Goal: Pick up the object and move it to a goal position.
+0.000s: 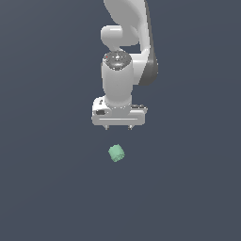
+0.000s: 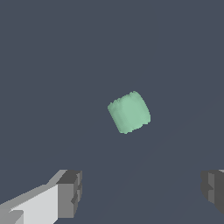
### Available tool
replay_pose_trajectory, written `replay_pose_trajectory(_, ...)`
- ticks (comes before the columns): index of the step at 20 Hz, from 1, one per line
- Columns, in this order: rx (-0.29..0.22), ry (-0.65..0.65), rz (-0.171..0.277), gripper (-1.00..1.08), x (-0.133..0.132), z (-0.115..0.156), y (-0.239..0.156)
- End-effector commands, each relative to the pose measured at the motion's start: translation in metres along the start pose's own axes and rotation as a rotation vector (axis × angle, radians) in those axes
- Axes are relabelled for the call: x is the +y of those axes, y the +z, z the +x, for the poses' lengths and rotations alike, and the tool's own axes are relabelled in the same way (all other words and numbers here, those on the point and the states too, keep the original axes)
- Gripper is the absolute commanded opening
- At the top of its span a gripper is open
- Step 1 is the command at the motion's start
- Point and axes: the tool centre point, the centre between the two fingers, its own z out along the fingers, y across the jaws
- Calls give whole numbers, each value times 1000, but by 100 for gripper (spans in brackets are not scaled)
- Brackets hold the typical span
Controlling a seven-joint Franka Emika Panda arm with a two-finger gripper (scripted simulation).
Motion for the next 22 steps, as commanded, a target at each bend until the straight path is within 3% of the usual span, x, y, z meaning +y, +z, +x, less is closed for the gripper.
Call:
replay_pose_trajectory(1,0,0,0,100,0,0,0)
replay_pose_trajectory(10,40,-22,-23,100,11,11,-14)
replay_pose_trajectory(22,37,32,-19,100,11,13,-9)
